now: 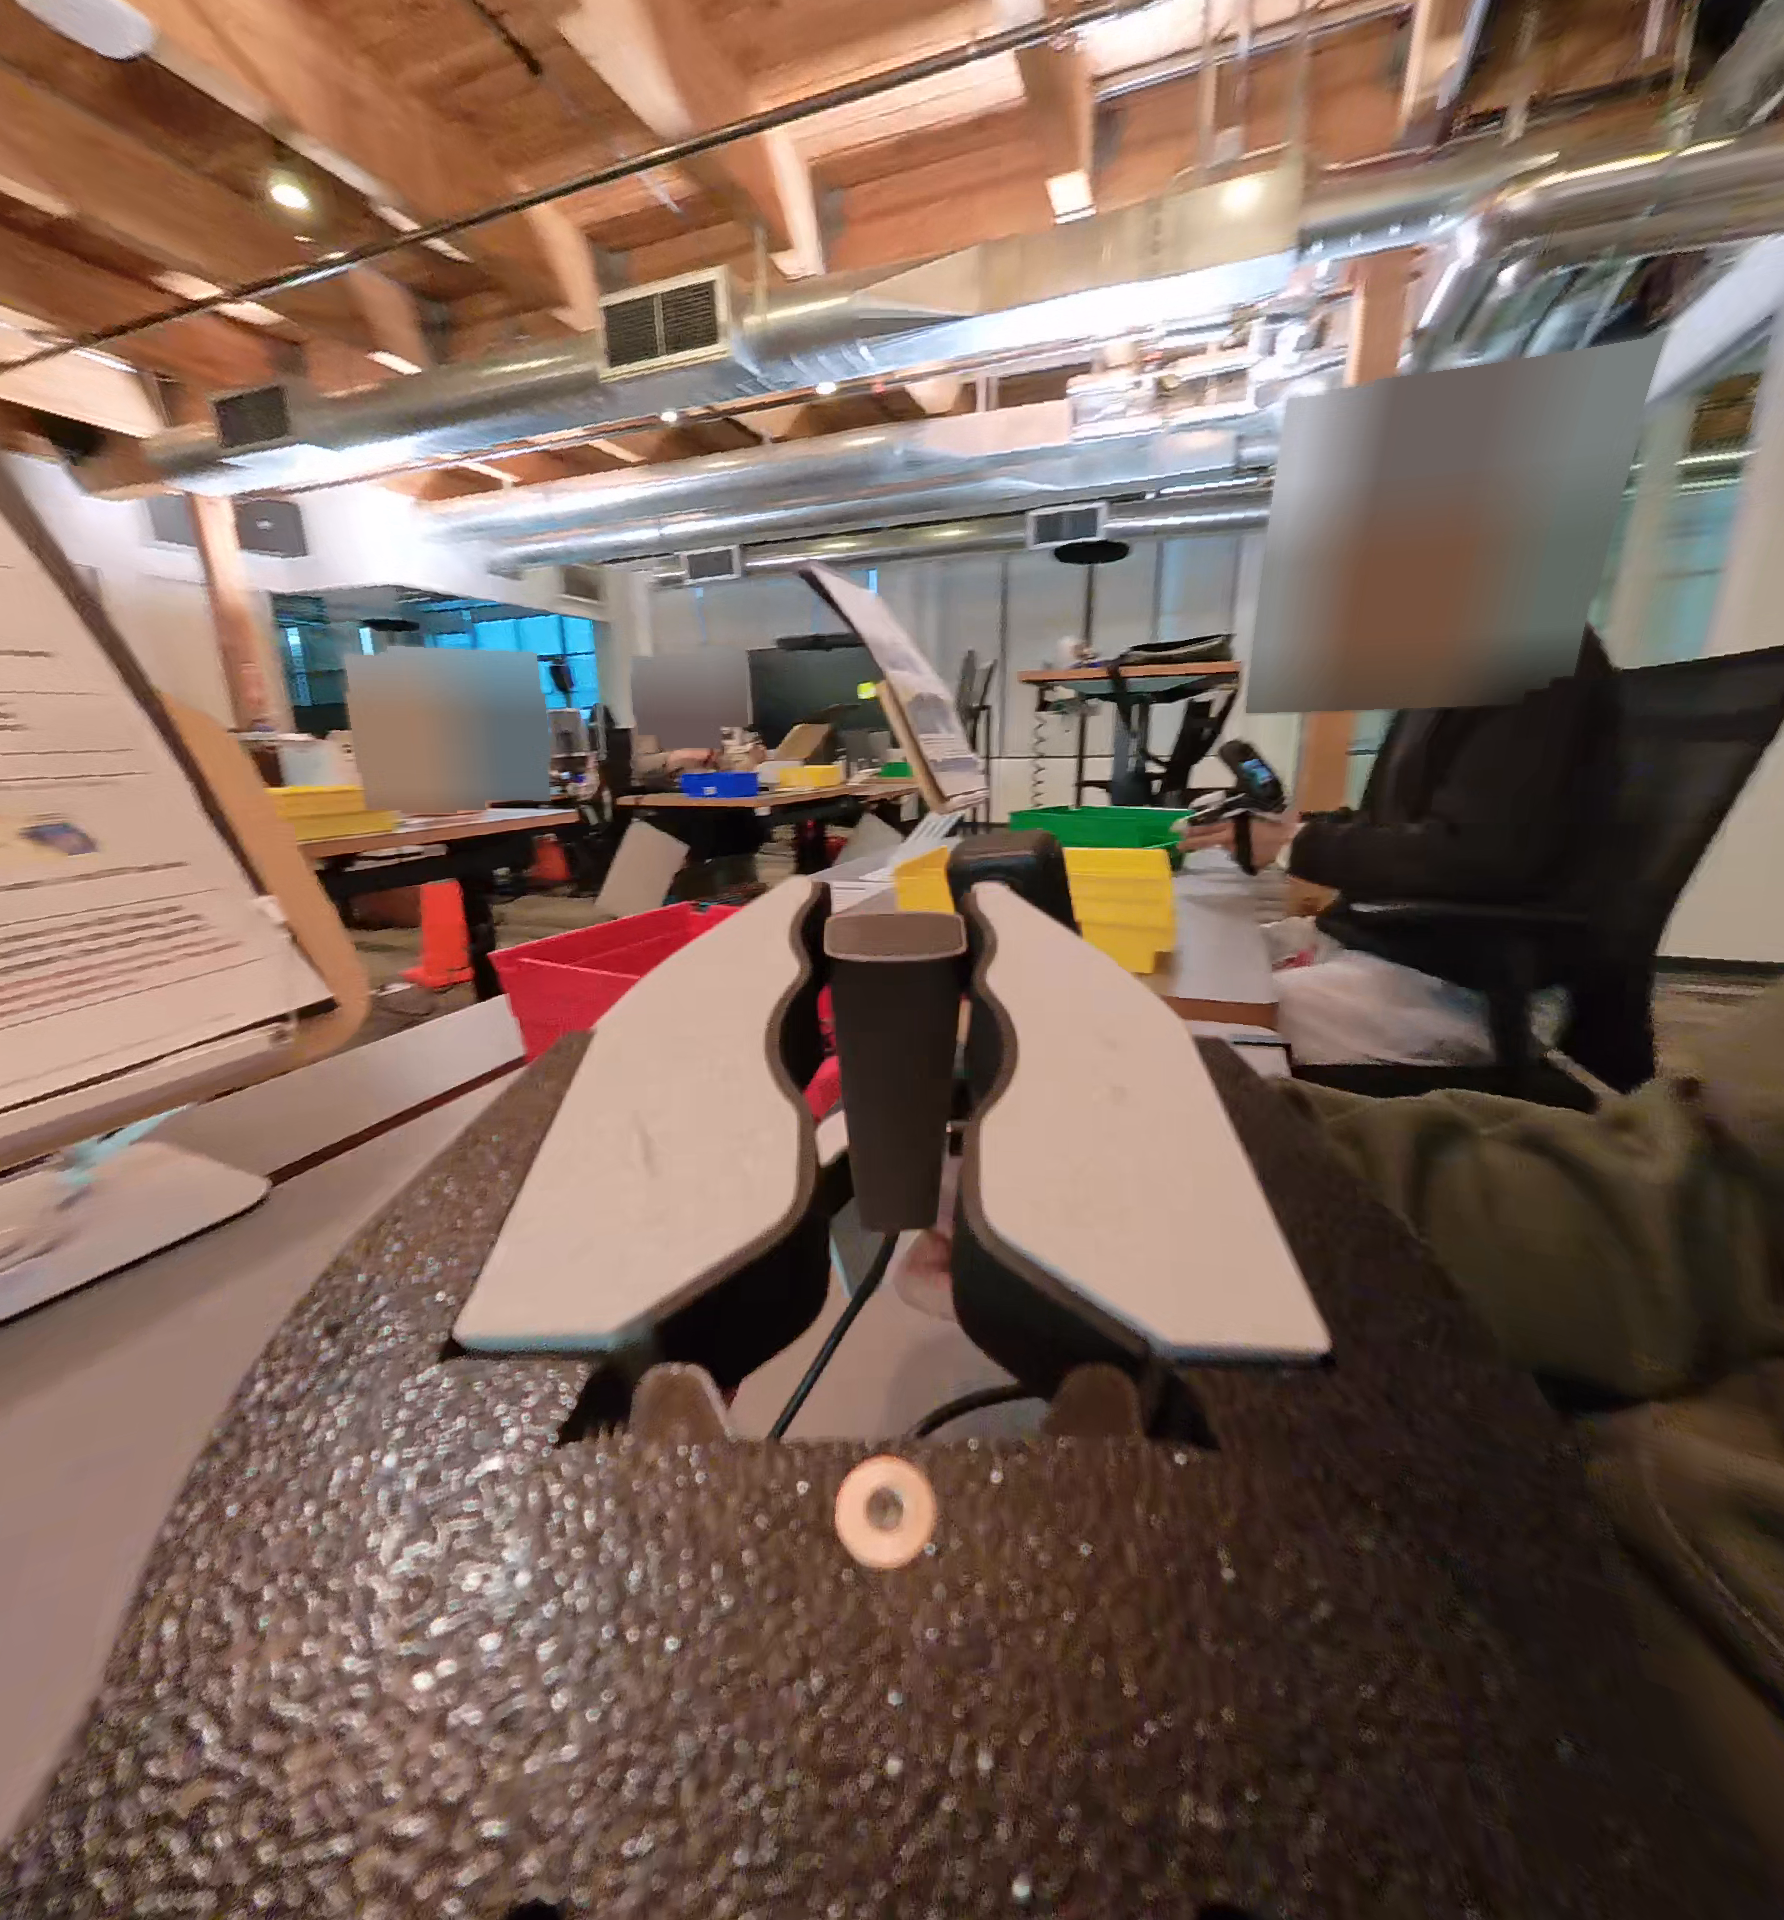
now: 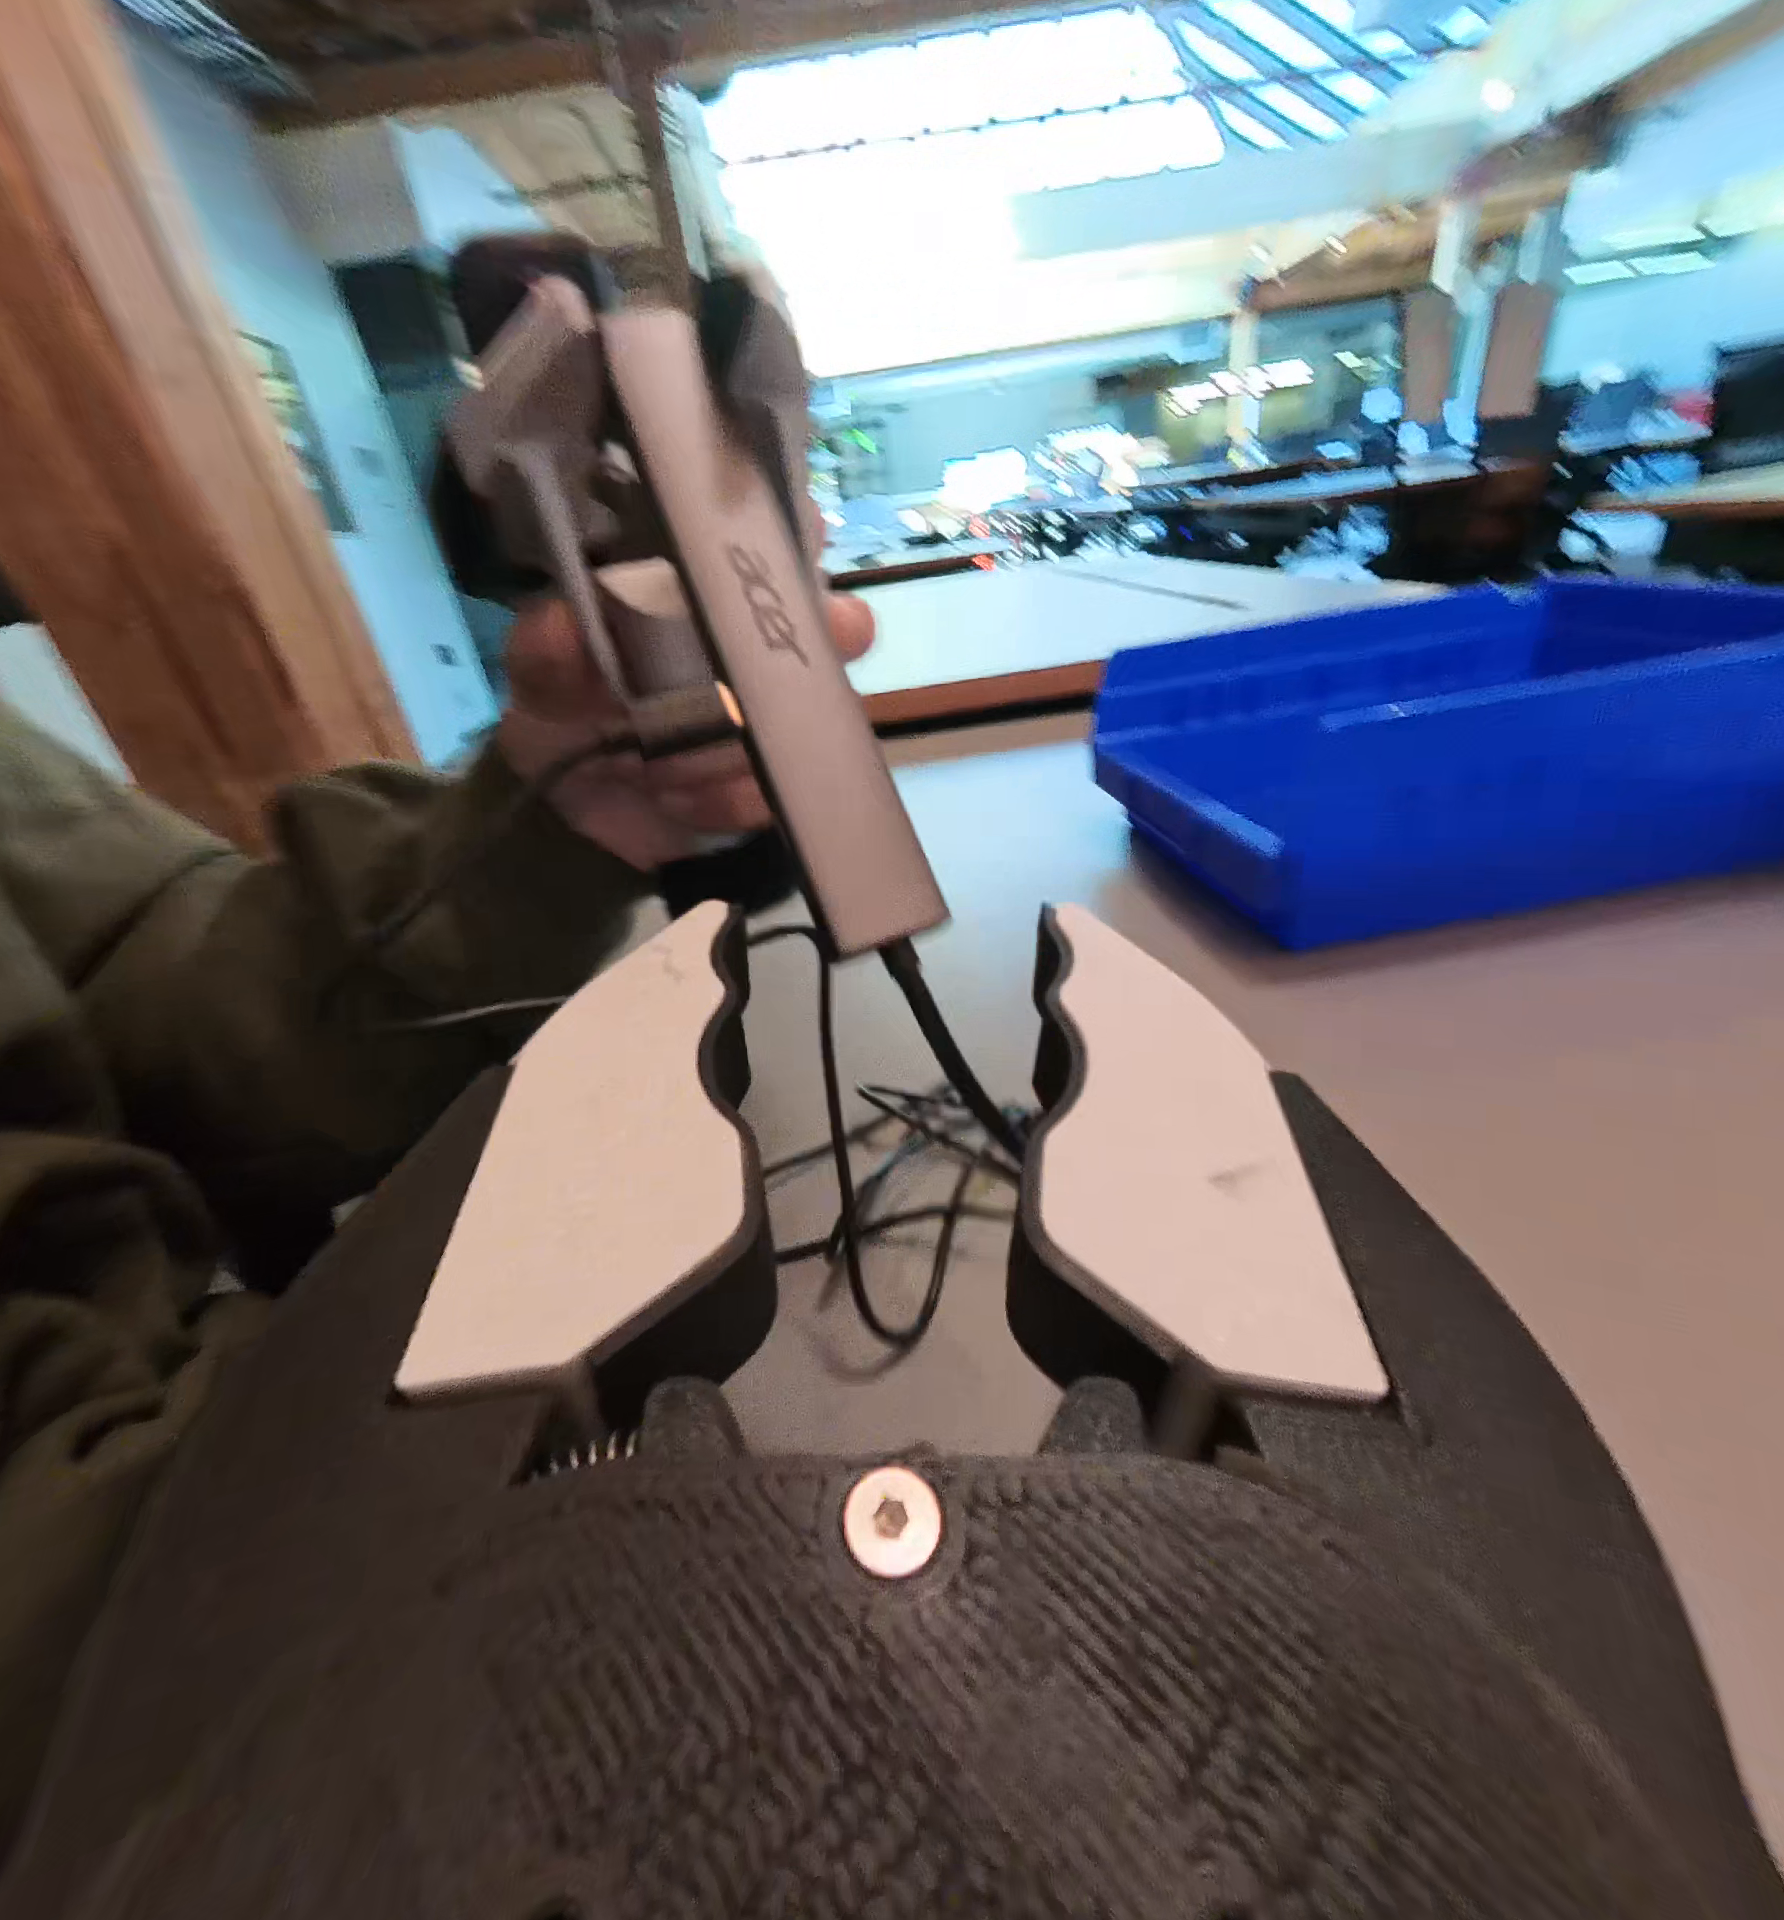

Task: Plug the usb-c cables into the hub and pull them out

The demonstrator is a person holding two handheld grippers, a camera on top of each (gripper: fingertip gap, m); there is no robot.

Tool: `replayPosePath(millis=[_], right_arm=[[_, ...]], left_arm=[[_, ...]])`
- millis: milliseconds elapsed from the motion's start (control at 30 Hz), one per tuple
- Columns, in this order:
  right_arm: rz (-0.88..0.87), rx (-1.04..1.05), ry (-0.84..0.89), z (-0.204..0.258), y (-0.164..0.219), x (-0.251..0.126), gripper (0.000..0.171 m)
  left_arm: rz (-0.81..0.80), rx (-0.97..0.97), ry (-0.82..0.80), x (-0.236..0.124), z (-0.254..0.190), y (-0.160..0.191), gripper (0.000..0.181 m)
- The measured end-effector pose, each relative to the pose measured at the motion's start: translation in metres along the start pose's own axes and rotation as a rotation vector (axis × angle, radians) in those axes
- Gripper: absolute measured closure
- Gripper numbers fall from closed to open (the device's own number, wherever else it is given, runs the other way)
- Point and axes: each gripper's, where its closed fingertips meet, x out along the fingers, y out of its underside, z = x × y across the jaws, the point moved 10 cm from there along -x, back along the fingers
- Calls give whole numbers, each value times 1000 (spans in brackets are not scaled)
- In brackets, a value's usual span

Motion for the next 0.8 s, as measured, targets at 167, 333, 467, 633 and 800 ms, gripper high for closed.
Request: replayPosePath(millis=[167, 333, 467, 633, 800], right_arm=[[10, -77, -75, 5, -3, -1, 146], [146, -304, 10, 8, -27, -21, 147], [304, -475, 23, 14, -49, -26, 147], [340, -582, 9, 15, -63, -30, 149], [365, -627, 3, 19, -65, -28, 159]], left_arm=[[-3, -21, 74, -1, 0, 5, 158], [161, 34, 74, -10, 6, 11, 157], [300, 73, 70, -9, 5, 19, 153], [373, -9, 55, -7, 10, 33, 145], [409, -207, 70, -7, 21, 49, 157]])
